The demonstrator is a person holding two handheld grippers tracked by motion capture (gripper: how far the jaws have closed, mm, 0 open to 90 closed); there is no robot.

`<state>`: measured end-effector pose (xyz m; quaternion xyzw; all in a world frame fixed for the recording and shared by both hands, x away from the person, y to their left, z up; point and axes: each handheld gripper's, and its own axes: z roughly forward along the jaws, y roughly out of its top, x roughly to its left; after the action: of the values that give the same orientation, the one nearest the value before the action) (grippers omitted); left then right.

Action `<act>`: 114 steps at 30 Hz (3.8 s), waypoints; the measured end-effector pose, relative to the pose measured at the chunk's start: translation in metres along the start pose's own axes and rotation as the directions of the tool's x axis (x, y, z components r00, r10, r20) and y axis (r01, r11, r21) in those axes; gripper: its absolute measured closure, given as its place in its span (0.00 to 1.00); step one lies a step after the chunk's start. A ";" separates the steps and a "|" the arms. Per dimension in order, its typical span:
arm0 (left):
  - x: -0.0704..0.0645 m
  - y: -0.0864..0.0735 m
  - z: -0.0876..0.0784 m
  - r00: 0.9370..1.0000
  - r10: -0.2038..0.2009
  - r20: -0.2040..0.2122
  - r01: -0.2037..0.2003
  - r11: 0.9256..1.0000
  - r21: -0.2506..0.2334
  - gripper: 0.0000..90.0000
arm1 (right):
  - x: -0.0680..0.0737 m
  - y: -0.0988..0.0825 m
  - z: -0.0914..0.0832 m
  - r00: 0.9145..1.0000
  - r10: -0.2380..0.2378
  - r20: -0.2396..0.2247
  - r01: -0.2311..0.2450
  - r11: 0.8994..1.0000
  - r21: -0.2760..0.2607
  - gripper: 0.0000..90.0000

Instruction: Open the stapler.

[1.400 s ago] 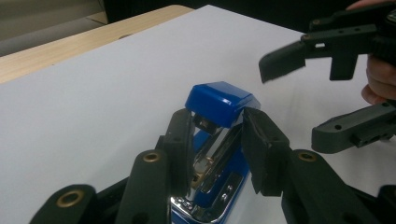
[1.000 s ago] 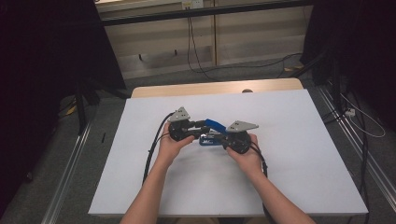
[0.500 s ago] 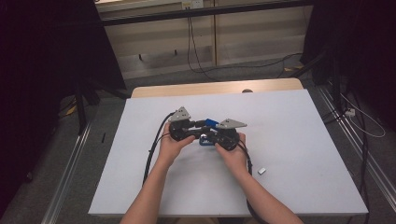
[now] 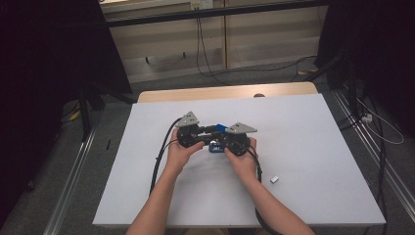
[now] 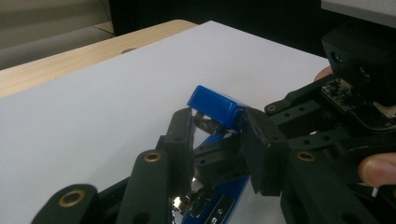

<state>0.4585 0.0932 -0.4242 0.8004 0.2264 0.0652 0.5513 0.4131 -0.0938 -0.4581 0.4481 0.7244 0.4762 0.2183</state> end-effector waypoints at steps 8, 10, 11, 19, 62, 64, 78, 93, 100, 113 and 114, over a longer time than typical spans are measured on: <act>0.001 -0.001 -0.001 1.000 -0.002 0.001 0.002 1.000 0.007 0.71 | 0.003 -0.001 0.002 1.000 -0.006 0.024 0.007 1.000 -0.006 1.00; 0.002 -0.002 -0.002 1.000 -0.003 0.008 0.003 1.000 0.008 0.71 | 0.003 -0.001 0.002 1.000 -0.003 0.025 0.003 1.000 -0.007 1.00; 0.002 -0.002 -0.004 1.000 0.003 0.005 -0.003 1.000 0.015 0.71 | 0.004 -0.001 0.002 1.000 0.004 0.026 -0.004 1.000 -0.008 1.00; 0.010 -0.011 -0.014 1.000 -0.007 0.017 0.005 0.996 0.084 0.88 | 0.005 -0.001 0.002 1.000 0.008 0.027 -0.008 1.000 -0.011 1.00; 0.009 -0.032 0.007 0.995 -0.027 -0.096 0.037 0.993 0.112 1.00 | -0.005 0.020 -0.035 0.985 -0.045 0.169 0.054 0.998 -0.044 1.00; 0.009 -0.031 0.007 0.995 -0.020 -0.098 0.031 0.993 0.116 1.00 | -0.009 0.019 -0.040 0.979 -0.058 0.193 0.067 0.997 -0.039 1.00; 0.008 -0.031 0.007 0.995 -0.012 -0.099 0.024 0.992 0.122 1.00 | -0.041 0.004 -0.057 0.961 -0.046 0.271 0.045 0.999 0.009 1.00; 0.005 -0.028 0.006 0.994 0.004 -0.111 0.008 0.995 0.102 1.00 | -0.065 -0.011 -0.064 0.966 -0.053 0.251 0.035 0.996 0.078 1.00; 0.005 -0.022 0.000 0.992 -0.050 -0.116 0.058 0.996 0.069 0.92 | -0.067 -0.009 -0.066 0.973 -0.069 0.219 0.050 0.995 0.090 1.00; 0.001 -0.014 -0.013 0.988 -0.088 -0.127 0.100 0.990 0.098 0.53 | -0.065 -0.005 -0.093 0.985 -0.082 0.150 0.071 0.995 0.074 0.74; 0.000 -0.014 -0.013 0.987 -0.098 -0.129 0.111 0.989 0.100 0.50 | -0.065 -0.005 -0.095 0.985 -0.088 0.150 0.077 0.994 0.077 0.71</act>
<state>0.4500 0.1088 -0.4323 0.8103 0.3049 0.0735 0.4951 0.3730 -0.1977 -0.4269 0.4604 0.7399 0.4051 0.2766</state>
